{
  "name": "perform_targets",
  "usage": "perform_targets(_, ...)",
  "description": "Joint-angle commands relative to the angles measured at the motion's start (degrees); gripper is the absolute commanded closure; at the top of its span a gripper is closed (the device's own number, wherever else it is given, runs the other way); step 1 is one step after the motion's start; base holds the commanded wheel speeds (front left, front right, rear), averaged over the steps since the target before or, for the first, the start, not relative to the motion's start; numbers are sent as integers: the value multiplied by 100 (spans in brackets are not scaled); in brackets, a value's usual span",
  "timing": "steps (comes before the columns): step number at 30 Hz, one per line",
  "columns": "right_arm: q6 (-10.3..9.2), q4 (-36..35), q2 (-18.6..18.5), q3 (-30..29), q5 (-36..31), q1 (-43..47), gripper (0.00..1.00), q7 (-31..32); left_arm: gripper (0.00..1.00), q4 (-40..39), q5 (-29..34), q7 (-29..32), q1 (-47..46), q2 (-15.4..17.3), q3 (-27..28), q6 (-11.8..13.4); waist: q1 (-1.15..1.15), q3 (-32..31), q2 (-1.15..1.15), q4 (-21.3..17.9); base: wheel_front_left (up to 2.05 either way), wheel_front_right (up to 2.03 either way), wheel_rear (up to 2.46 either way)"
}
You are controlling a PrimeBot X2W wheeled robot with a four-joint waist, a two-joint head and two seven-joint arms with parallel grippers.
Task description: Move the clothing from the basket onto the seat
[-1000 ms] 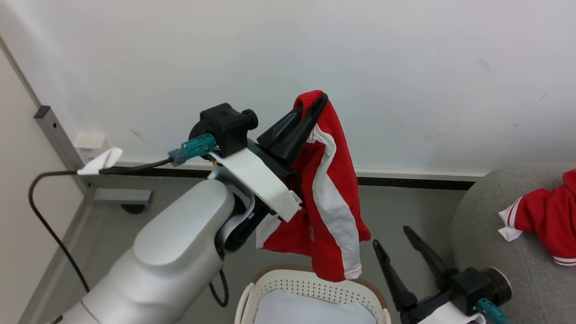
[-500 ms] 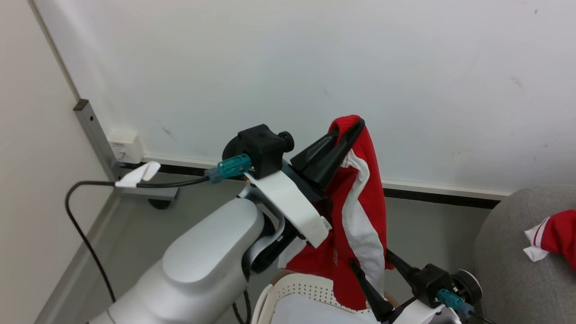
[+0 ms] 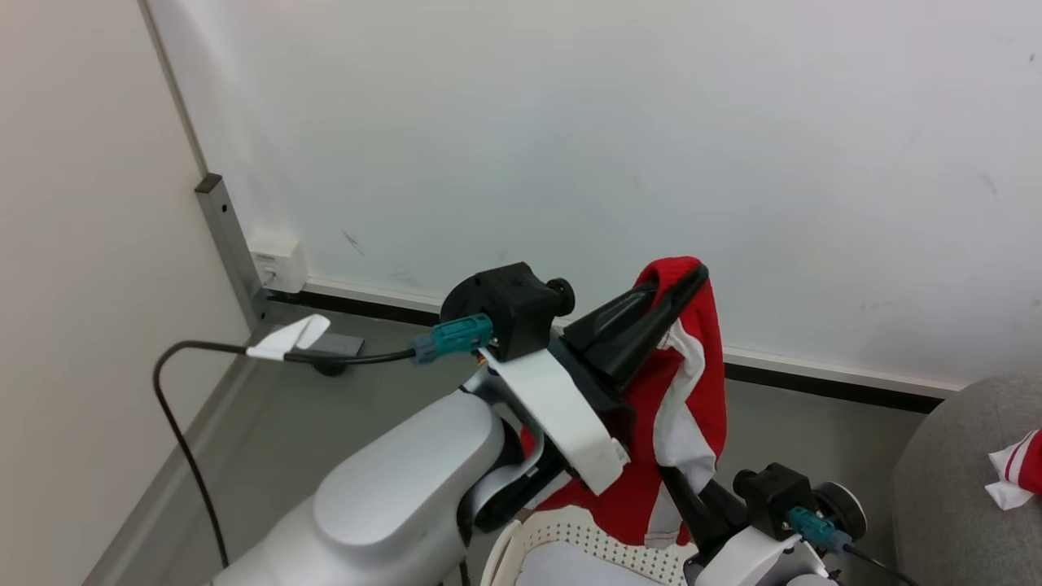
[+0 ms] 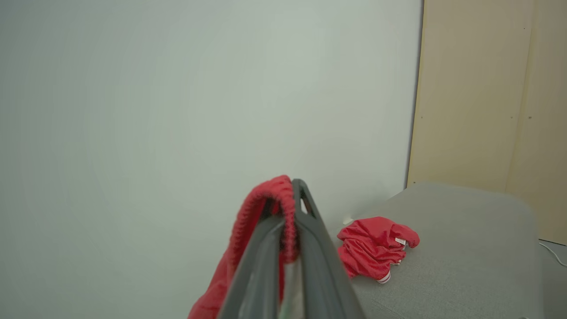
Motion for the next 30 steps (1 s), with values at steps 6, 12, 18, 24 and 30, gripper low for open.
perform_targets(6,-15,-160,-22,-191,77,145,100,0,100,69,-64,-25,117,108,48,51,0,17,0,-6,0,0,0)
perform_targets(12,-14,-406,6,-483,127,239,100,0,100,191,-67,-73,177,233,103,58,0,97,0,-51,0,0,0)
perform_targets(18,-14,-763,28,-944,253,344,100,0,100,309,-91,-129,398,372,70,56,0,125,0,-124,0,0,0)
perform_targets(24,-14,-1031,6,-1223,293,367,100,0,60,285,-43,-203,689,488,32,47,0,218,0,-282,0,0,0)
perform_targets(30,-15,-1209,-33,-1404,218,259,100,0,0,196,18,-259,1048,625,58,2,0,346,0,-554,0,0,0)
